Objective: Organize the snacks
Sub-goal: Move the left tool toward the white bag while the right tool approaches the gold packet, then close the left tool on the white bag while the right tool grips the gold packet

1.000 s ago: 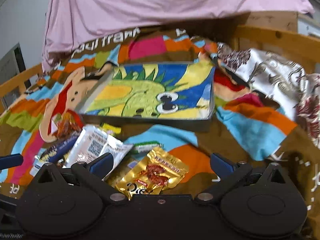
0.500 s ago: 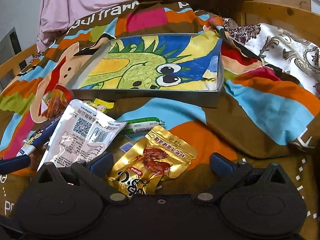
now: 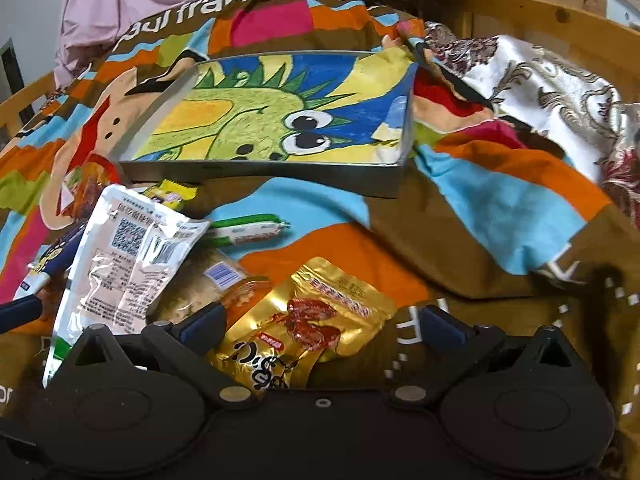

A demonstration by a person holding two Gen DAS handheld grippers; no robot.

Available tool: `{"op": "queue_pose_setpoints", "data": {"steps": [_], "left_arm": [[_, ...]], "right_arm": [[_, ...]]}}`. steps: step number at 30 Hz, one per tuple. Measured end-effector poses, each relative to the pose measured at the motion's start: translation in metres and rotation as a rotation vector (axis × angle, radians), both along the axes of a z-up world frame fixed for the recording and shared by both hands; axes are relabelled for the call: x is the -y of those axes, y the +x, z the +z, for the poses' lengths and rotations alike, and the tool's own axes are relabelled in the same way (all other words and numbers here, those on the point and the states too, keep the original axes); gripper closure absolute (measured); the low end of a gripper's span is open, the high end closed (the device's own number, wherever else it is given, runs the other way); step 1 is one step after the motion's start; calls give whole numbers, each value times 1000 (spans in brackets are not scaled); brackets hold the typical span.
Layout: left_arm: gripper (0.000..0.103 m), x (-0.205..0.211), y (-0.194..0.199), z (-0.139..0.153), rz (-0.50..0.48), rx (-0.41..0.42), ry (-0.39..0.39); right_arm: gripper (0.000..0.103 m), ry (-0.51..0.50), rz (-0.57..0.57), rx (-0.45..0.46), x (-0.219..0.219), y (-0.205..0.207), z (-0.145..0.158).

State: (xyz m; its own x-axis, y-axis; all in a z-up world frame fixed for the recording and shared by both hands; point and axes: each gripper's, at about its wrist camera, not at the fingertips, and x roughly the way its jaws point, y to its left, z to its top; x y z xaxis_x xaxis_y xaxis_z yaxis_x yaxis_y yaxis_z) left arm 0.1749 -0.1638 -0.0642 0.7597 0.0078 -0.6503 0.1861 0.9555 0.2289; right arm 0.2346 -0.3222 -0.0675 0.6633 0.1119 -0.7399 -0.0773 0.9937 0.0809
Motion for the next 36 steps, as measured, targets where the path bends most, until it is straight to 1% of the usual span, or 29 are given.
{"op": "queue_pose_setpoints", "data": {"steps": [6,11,17,20,23,24,25,27,29,31,33,36], "left_arm": [[0,4,1,-1,-28,8,7],[0,7,6,1,-37,-5,-37],[0,18,13,-1,-56,-23,-34],[0,18,15,-3,-47,-34,-28],[1,12,20,-9,2,-84,-19],[1,7,21,-10,19,-97,-35],[1,2,21,-10,31,-106,-68],[6,-9,21,-9,52,-113,-126],[9,-16,22,-9,72,-131,-154],[11,-19,21,-8,72,-136,-170],[14,-18,19,-6,64,-130,-167],[15,-16,16,-4,51,-132,-159]], "right_arm": [[1,30,-17,-22,3,3,1],[1,30,-23,-31,0,6,-1],[1,19,-12,-36,-4,7,-4],[1,15,-11,-39,-4,7,-5],[1,9,-9,-43,-5,8,-6],[1,6,-8,-43,-5,8,-6],[1,3,-6,-44,-6,7,-7],[1,-6,-1,-46,-7,7,-7],[1,-11,5,-49,-8,6,-7],[1,-17,12,-54,-9,4,-7],[1,-27,22,-63,-11,1,-7],[1,-45,42,-76,-13,-6,-6]]}}
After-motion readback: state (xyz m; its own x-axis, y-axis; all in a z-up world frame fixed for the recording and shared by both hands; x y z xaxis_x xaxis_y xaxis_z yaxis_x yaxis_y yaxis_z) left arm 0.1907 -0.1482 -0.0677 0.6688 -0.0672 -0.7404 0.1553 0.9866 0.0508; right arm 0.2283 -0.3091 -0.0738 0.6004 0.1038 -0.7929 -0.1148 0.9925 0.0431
